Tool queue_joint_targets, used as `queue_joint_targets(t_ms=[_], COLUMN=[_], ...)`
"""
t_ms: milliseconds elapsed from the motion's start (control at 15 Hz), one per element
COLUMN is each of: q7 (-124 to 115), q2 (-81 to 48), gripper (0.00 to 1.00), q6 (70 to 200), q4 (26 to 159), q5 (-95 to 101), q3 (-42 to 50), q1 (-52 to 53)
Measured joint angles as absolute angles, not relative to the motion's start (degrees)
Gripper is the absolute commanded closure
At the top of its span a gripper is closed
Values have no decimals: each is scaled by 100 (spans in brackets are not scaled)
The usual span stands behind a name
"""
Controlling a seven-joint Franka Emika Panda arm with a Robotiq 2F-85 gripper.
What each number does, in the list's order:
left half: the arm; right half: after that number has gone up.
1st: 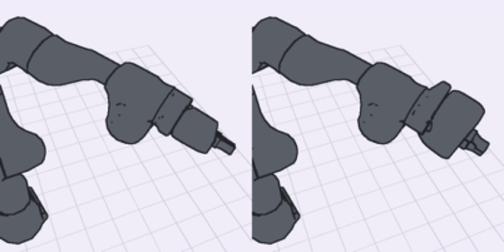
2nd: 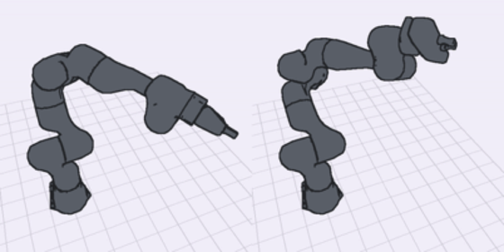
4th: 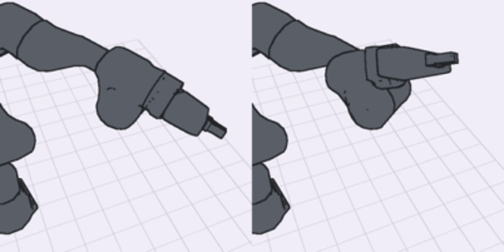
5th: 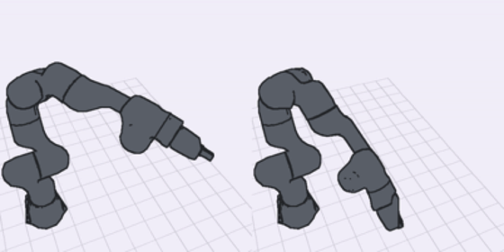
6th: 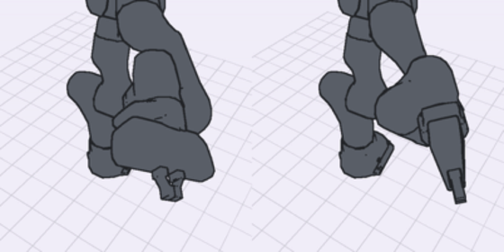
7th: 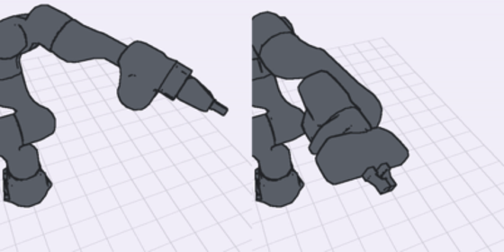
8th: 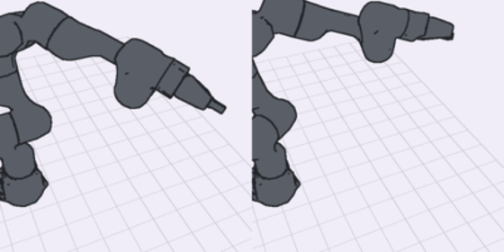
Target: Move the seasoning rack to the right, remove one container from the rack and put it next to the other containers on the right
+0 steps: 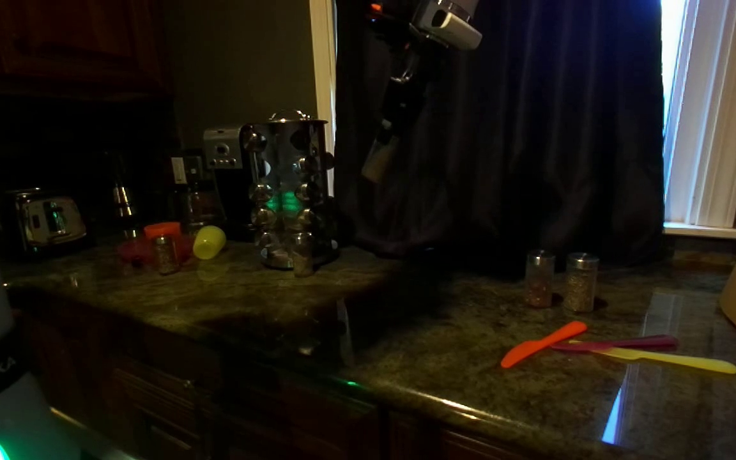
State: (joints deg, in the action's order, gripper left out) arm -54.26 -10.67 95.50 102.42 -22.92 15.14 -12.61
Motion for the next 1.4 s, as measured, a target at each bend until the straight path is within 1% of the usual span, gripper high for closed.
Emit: queue_joint_targets(t_ms=[267, 333, 533, 867, 1067, 1200, 1400], q7=[-5193, -5179, -5234, -5401, -5560, -5656, -5787], q2=[-1053, -1049, -1093, -1608, -1949, -2133, -2331], gripper=[51, 76, 76, 76, 76, 76, 76], q6=[9702, 9702, 9891, 11990, 13021, 13372, 13459], q4=[10244, 10244, 10244, 10466, 10640, 10712, 10723], q5=[-2292, -2292, -2233, -1599, -1294, -1206, -1141], q3=[1474, 1474, 1478, 1573, 1693, 1765, 1843], q1=[-1262, -1262, -1264, -1274, -1279, -1289, -1292])
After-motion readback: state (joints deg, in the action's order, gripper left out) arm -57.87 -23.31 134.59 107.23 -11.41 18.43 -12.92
